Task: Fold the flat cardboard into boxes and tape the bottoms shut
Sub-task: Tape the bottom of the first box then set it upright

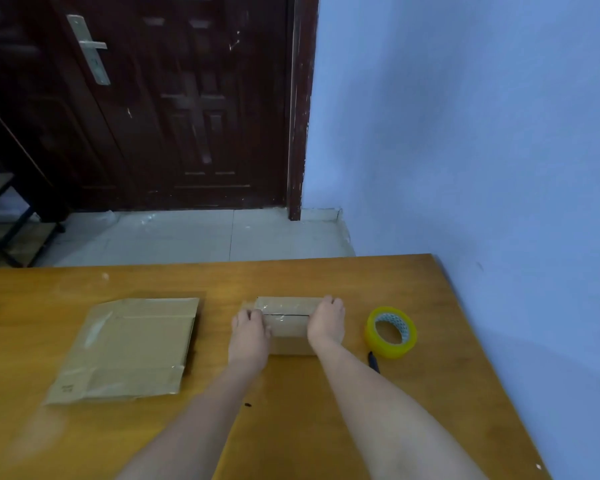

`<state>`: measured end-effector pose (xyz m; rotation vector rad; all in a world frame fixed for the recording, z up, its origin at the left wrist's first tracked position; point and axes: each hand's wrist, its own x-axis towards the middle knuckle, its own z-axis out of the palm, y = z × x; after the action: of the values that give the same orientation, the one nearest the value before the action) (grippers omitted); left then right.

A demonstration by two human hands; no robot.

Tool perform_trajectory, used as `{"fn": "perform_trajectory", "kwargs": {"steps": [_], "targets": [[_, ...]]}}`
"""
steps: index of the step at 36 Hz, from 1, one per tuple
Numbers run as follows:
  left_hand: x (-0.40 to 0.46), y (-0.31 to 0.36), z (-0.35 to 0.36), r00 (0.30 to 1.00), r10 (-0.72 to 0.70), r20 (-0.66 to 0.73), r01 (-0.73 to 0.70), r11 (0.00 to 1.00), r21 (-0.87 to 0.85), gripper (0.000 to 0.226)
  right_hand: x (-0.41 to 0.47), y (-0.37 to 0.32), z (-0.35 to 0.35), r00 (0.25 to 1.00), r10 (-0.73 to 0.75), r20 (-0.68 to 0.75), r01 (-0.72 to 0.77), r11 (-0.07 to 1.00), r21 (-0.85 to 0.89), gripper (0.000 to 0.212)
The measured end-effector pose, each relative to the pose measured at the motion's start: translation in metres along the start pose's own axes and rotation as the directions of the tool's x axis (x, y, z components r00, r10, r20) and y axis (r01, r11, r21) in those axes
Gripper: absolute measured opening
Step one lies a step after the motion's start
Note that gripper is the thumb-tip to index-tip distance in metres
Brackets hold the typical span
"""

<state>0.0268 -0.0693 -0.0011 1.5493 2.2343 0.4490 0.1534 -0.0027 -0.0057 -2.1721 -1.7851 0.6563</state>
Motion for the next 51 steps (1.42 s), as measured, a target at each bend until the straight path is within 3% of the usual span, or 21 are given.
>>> {"fn": "perform_trajectory", "kwargs": {"steps": [5,14,17,20,29,40,51], "targets": [[0.012,-0.008,-0.001,0.995,-0.093,0.033,0.094,0.995,-0.035,0.029,0.002,-0.003,0.005,0.992,0.124,0.013,-0.125,0.992,0.03,0.027],[0.024,-0.003,-0.002,0.982,-0.176,0.065,0.167,0.978,0.128,0.035,0.005,-0.005,0.005,0.987,0.156,0.034,-0.156,0.988,0.008,0.025],[0.028,-0.003,0.002,0.955,-0.248,0.162,0.258,0.965,-0.044,0.028,0.005,-0.007,0.002,0.985,0.166,0.042,-0.166,0.986,-0.002,0.026],[0.03,0.002,0.005,0.921,-0.31,0.234,0.369,0.887,-0.276,0.028,0.005,-0.009,0.002,0.98,0.194,0.052,-0.194,0.981,0.011,0.023],[0.045,0.008,0.002,0.855,-0.394,0.337,0.478,0.85,-0.221,0.032,0.004,-0.013,-0.007,0.941,0.318,0.113,-0.329,0.94,0.087,0.017],[0.035,0.006,0.004,0.863,-0.37,0.343,0.495,0.753,-0.434,0.034,-0.003,-0.02,-0.014,0.916,0.365,0.166,-0.384,0.918,0.102,0.024],[0.037,0.005,0.003,0.834,-0.371,0.408,0.537,0.716,-0.446,0.034,-0.004,-0.028,-0.02,0.887,0.369,0.276,-0.397,0.916,0.053,0.031]]}}
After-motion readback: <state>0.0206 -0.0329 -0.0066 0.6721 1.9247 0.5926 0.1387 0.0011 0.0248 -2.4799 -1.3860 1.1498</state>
